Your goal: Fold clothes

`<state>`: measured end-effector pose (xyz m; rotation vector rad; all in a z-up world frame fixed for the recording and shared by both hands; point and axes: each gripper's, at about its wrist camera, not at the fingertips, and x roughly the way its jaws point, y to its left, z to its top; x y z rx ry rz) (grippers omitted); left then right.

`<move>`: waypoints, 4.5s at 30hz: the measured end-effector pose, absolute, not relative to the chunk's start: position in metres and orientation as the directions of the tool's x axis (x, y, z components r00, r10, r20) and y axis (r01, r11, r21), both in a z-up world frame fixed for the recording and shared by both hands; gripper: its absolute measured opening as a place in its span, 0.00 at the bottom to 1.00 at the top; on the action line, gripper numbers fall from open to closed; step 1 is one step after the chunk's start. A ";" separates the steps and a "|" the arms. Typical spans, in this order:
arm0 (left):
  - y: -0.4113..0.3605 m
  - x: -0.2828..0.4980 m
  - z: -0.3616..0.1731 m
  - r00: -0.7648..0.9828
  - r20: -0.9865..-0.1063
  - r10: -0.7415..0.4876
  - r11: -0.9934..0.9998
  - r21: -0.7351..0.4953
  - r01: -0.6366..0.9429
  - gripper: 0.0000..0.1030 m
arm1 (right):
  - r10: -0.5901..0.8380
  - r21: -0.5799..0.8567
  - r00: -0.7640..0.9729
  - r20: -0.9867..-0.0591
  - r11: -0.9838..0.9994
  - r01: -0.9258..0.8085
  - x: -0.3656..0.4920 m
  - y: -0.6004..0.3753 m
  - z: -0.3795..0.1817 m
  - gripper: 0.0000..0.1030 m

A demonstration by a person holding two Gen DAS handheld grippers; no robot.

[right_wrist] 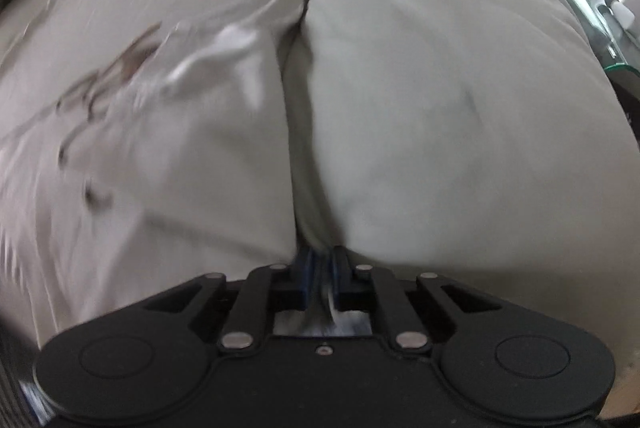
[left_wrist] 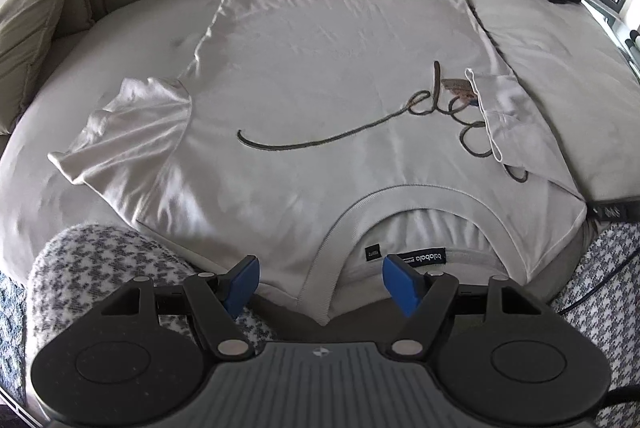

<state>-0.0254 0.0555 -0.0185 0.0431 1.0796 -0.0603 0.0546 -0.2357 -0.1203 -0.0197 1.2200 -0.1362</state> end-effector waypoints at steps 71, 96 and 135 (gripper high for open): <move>0.342 -0.011 -0.032 0.682 -0.725 -0.099 0.748 -0.506 -0.429 0.41 | 0.439 0.533 0.562 -0.701 0.846 0.003 0.034 -0.103 -0.059 0.45; 0.227 0.013 0.008 0.781 -0.623 -0.043 0.975 -0.197 -0.104 0.00 | 0.461 0.576 0.553 -0.694 0.817 0.041 0.021 -0.124 -0.071 0.46; 0.196 0.089 -0.045 0.406 -0.914 0.016 0.995 0.052 0.079 0.05 | 0.419 0.571 0.552 -0.721 0.811 0.131 0.020 -0.168 -0.099 0.30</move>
